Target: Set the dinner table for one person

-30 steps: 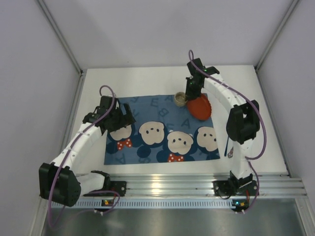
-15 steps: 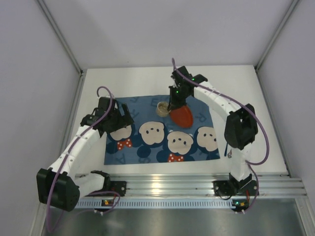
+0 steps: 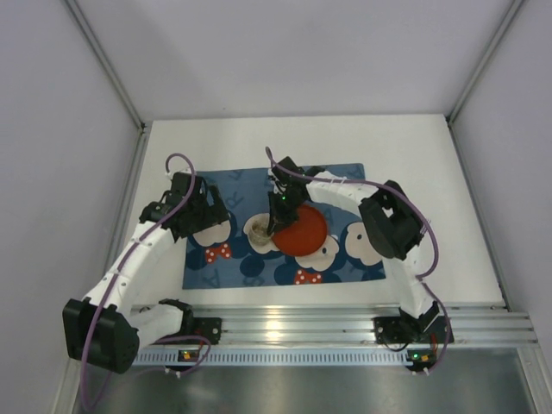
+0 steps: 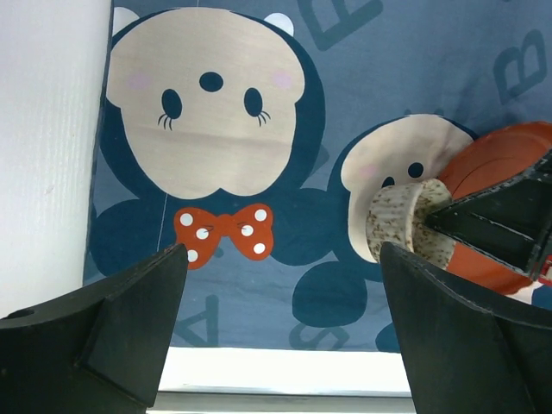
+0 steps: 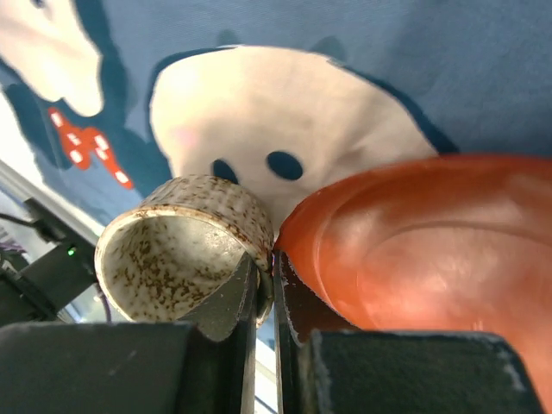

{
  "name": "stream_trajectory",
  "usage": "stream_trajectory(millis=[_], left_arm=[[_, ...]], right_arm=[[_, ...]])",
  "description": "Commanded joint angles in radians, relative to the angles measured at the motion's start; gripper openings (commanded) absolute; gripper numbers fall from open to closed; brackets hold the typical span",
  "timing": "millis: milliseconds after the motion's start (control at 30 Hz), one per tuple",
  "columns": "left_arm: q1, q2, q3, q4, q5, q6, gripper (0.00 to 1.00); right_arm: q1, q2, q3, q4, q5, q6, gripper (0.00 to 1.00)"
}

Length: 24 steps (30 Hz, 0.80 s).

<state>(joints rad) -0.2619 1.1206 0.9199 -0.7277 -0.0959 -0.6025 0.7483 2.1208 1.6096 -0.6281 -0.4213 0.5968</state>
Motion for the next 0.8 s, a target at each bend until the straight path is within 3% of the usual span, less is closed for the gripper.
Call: stream_trajectory(millis=[0, 200, 333, 767], left_arm=[[0.000, -0.031, -0.003, -0.024, -0.022, -0.003, 0.99], [0.000, -0.030, -0.015, -0.022, -0.025, 0.000, 0.99], [0.000, -0.007, 0.000, -0.009, -0.024, 0.003, 0.99], [0.000, 0.090, 0.040, 0.022, -0.002, 0.020, 0.99]], right_arm=[[-0.003, -0.002, 0.027, 0.080, -0.027, -0.008, 0.00], [0.000, 0.016, 0.041, 0.084, -0.037, -0.015, 0.02], [0.000, 0.004, 0.041, 0.077, -0.022, -0.032, 0.19], [0.006, -0.039, 0.082, 0.028, -0.019, -0.051, 0.24]])
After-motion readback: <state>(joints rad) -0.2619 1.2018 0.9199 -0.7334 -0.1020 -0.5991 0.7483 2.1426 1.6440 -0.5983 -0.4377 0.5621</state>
